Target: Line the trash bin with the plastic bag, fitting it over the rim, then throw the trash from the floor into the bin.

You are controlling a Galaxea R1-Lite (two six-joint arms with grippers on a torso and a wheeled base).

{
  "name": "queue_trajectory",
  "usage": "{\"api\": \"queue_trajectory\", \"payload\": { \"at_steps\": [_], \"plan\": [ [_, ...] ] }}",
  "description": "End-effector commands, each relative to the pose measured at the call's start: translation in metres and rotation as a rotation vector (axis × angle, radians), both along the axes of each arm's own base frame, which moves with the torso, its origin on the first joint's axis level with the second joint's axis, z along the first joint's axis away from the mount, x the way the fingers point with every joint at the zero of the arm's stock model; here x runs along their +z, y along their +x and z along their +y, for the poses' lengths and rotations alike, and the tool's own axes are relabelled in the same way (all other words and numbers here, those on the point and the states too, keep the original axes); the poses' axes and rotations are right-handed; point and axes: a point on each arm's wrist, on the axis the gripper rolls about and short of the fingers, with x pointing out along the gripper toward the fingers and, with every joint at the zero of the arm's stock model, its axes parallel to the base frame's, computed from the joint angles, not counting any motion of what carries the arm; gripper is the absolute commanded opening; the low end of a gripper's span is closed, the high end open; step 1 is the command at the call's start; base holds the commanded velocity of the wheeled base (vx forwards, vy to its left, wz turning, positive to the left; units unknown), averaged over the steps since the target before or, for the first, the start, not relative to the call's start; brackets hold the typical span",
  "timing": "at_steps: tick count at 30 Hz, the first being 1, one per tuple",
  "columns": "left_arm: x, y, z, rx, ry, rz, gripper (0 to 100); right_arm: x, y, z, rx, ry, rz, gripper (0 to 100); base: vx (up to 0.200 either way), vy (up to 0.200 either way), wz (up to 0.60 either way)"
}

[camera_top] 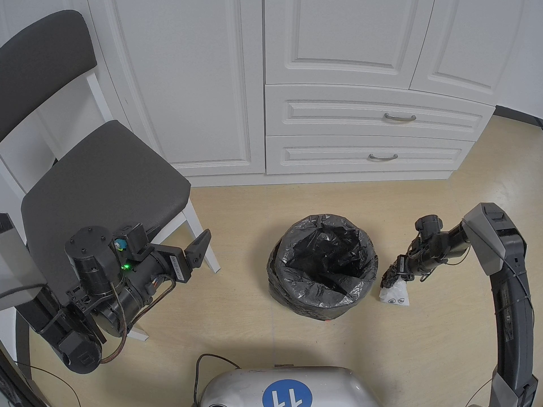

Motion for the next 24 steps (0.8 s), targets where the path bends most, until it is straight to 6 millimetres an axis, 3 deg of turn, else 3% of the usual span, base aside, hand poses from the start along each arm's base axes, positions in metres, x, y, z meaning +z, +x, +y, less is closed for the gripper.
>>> {"api": "queue_trajectory", "payload": {
  "at_steps": [1, 4, 5, 6, 7, 8, 10, 11, 12, 17, 24],
  "plan": [
    [0.013, -0.005, 0.003, 0.000, -0.006, -0.045, 100, 0.090, -0.040, -0.031, 0.071, -0.109, -0.087, 0, 0.000, 0.000, 0.00],
    [0.016, -0.006, 0.004, 0.003, -0.004, -0.048, 100, 0.150, -0.083, -0.043, 0.166, -0.226, -0.158, 0, 0.000, 0.000, 0.00],
    [0.016, -0.006, 0.004, 0.003, -0.004, -0.048, 100, 0.150, -0.083, -0.043, 0.166, -0.226, -0.158, 0, 0.000, 0.000, 0.00],
    [0.018, -0.007, 0.005, 0.002, -0.003, -0.045, 100, 0.176, -0.107, -0.046, 0.201, -0.281, -0.193, 0, 0.000, 0.000, 0.00],
    [0.018, -0.007, 0.005, 0.002, -0.003, -0.045, 100, 0.176, -0.107, -0.046, 0.201, -0.281, -0.193, 0, 0.000, 0.000, 0.00],
    [0.020, -0.007, 0.006, 0.007, -0.003, -0.045, 100, 0.203, -0.132, -0.045, 0.226, -0.332, -0.242, 0, 0.000, 0.000, 0.00],
    [0.022, -0.008, 0.007, 0.007, -0.005, -0.055, 100, 0.222, -0.152, -0.042, 0.236, -0.360, -0.279, 0, 0.000, 0.000, 0.00],
    [0.022, -0.008, 0.007, 0.007, -0.005, -0.055, 100, 0.222, -0.152, -0.042, 0.236, -0.360, -0.279, 0, 0.000, 0.000, 0.00],
    [0.024, -0.009, 0.007, 0.011, 0.004, -0.065, 100, 0.238, -0.171, -0.036, 0.242, -0.379, -0.317, 0, 0.000, 0.000, 0.00],
    [0.039, -0.017, 0.012, 0.034, 0.055, -0.167, 100, 0.267, -0.208, -0.021, 0.268, -0.421, -0.401, 0, 0.000, 0.000, 0.00],
    [0.062, -0.031, 0.028, 0.084, 0.048, -0.251, 100, 0.287, -0.237, -0.009, 0.293, -0.445, -0.486, 0, 0.000, 0.000, 0.00]
  ]
}}
